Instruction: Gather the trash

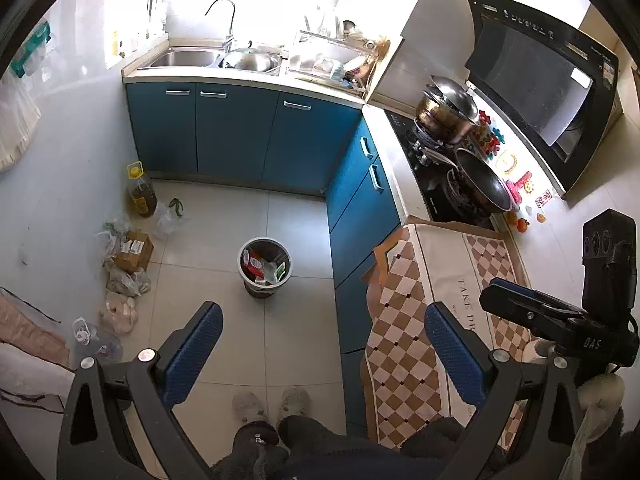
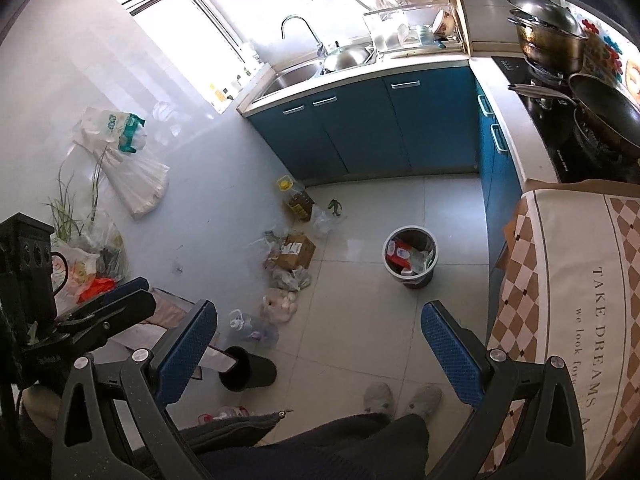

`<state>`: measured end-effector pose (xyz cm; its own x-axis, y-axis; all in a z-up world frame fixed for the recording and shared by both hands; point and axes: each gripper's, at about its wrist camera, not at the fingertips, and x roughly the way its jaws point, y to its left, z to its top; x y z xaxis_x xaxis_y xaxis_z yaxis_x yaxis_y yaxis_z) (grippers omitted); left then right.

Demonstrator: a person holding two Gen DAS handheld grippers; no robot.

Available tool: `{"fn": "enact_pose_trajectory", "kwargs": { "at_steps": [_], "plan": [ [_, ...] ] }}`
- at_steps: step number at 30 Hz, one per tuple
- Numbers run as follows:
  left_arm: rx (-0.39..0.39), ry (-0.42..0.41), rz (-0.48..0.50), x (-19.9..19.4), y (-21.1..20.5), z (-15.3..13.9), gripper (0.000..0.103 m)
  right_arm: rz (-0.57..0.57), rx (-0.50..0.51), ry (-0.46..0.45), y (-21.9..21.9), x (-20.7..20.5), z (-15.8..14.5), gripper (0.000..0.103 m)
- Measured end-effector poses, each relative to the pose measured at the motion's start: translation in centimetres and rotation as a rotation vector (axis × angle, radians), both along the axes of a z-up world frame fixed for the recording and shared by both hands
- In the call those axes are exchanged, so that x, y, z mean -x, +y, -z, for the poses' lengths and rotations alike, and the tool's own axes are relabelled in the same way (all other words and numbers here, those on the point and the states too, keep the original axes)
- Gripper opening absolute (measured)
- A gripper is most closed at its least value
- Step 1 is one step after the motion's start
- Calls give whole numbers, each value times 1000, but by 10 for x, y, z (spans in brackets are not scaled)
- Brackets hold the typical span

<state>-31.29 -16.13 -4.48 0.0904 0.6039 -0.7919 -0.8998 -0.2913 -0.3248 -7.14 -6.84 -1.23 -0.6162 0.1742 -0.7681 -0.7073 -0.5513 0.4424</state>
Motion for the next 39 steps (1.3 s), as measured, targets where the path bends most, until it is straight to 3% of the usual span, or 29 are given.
{"fn": "enact_pose_trajectory", "kwargs": {
  "at_steps": [39],
  "plan": [
    [13,-28,28,-17,17,3,103,8,36,-6,13,-7,9,103]
  ]
}}
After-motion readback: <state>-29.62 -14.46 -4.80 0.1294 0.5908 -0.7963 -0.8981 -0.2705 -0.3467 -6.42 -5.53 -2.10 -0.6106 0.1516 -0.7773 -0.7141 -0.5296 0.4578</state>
